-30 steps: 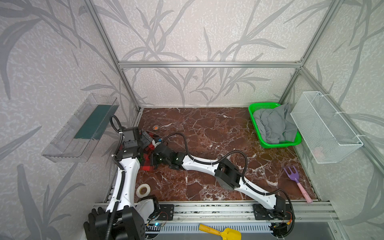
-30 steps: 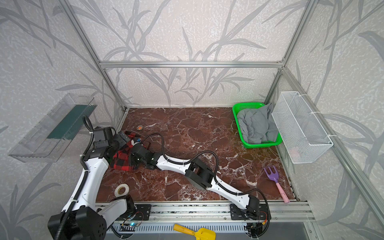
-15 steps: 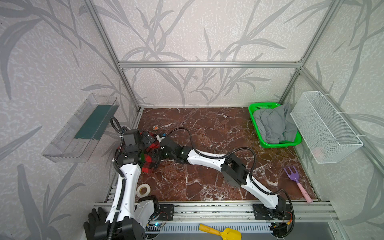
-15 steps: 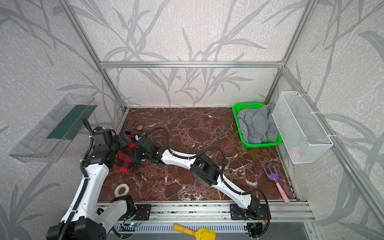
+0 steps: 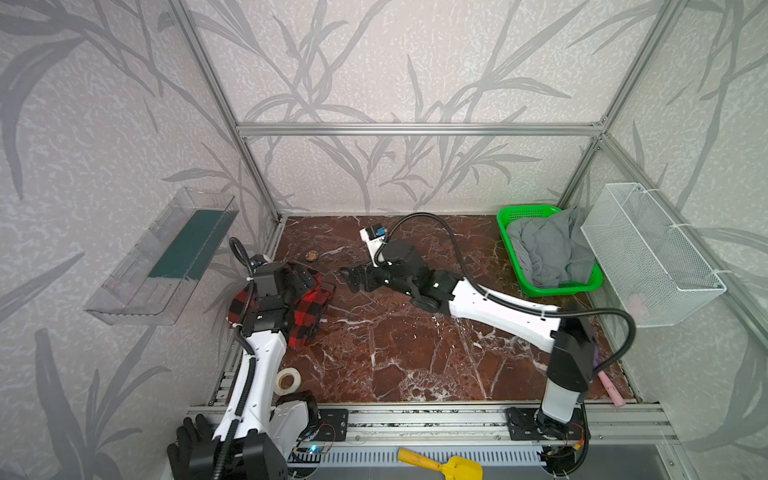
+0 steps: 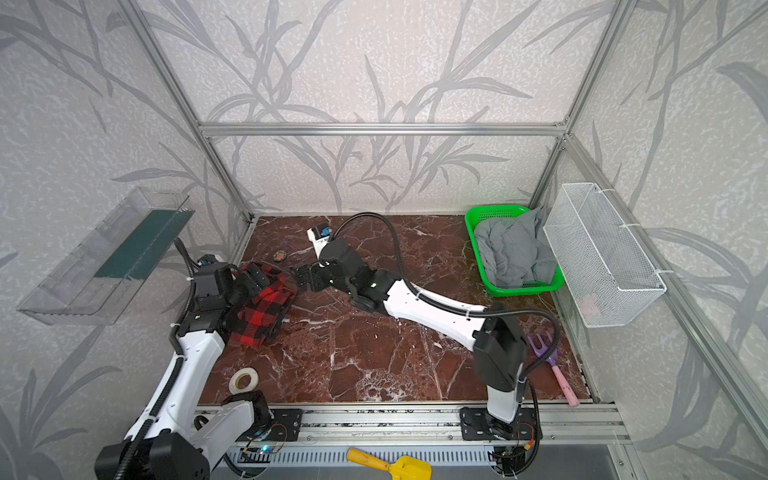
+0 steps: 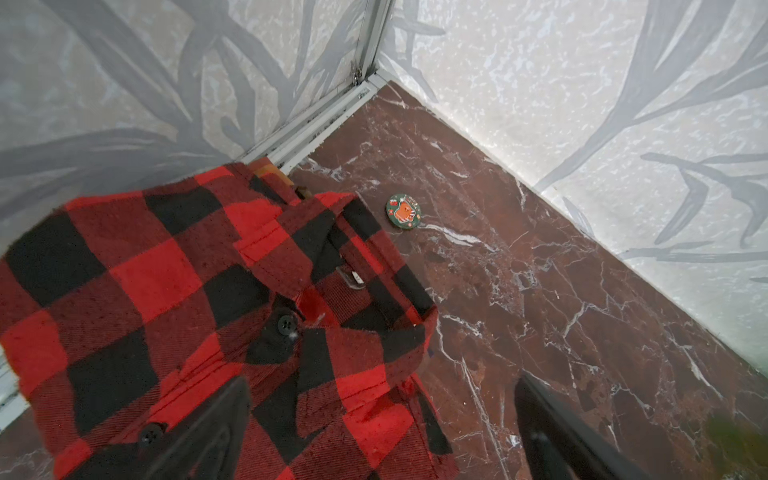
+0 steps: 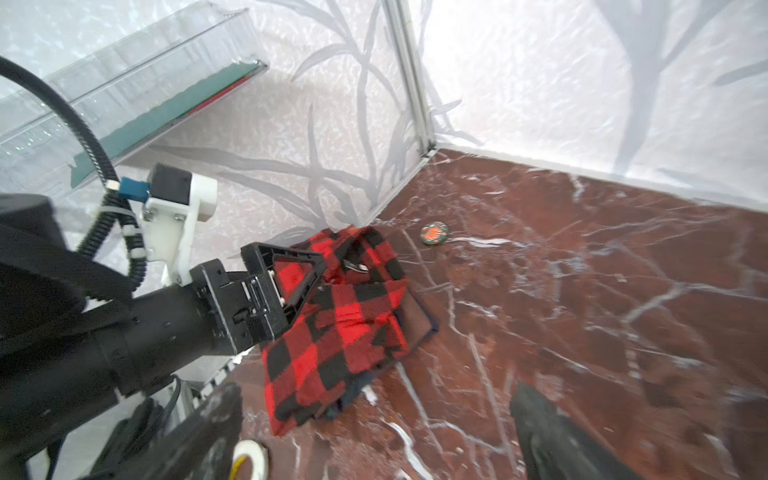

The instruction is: Fold and stack the long sleeve shirts

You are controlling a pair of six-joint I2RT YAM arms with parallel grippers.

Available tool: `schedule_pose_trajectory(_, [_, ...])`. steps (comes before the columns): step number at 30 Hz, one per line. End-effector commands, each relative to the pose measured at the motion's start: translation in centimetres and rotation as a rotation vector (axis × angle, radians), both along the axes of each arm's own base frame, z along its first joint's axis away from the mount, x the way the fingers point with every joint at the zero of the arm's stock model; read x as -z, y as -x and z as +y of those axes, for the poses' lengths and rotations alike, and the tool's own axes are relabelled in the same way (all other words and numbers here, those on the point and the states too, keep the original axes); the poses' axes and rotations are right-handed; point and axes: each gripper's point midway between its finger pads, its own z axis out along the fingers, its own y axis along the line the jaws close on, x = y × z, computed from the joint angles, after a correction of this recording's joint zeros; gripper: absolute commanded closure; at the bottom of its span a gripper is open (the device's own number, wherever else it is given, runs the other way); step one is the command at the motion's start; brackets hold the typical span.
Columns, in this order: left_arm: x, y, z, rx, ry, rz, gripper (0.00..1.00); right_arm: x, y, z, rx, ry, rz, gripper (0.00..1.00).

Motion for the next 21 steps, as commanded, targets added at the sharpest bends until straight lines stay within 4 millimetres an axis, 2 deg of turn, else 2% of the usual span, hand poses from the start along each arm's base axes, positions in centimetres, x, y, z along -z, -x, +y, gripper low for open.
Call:
schedule_pose_trajectory(1, [0.1, -0.5, -0.1, 0.020, -0.066, -0.112, 0.01, -2.0, -1.3, -7.9, 0.135, 0.080, -0.138, 0.01])
schedule_pose_trajectory(4, [0.8, -0.6, -0.4, 0.042, -0.099, -0.145, 0.01, -1.5, -1.3, -15.9, 0.273, 0.121, -0.178, 0.01])
schedule_pose_trajectory(6, [1.8, -0.9, -0.1, 0.047, -0.133, -0.106, 0.01, -0.3, -1.3, -21.1, 0.359, 0.148, -0.147, 0.01])
schedule_pose_trajectory(9, [3.0, -1.7, -0.3, 0.077, -0.149, -0.059, 0.01, 2.6, -1.3, -28.1, 0.501, 0.159, -0.069, 0.01])
schedule_pose_trajectory(12, [2.9, -2.5, -0.4, 0.092, -0.181, -0.114, 0.01, 6.2, -1.2, -34.3, 0.654, 0.202, -0.016, 0.01])
schedule_pose_trajectory(15, [2.8, -3.2, 0.0, 0.083, -0.243, -0.144, 0.01, 9.5, -1.3, -38.6, 0.748, 0.278, -0.005, 0.01])
schedule_pose_trajectory(17, [2.8, -3.8, -0.2, 0.088, -0.280, -0.154, 0.01, 11.0, -1.5, -40.8, 0.823, 0.289, 0.011, 0.01])
schedule_pose_trajectory(19, [3.2, -4.4, -0.6, 0.110, -0.324, -0.150, 0.01, 12.0, -2.0, -41.3, 0.827, 0.323, -0.027, 0.01])
schedule_pose_trajectory(21, [3.9, -5.0, -0.9, 0.126, -0.377, -0.135, 0.01, 12.8, -2.4, -42.7, 0.875, 0.386, -0.042, 0.01])
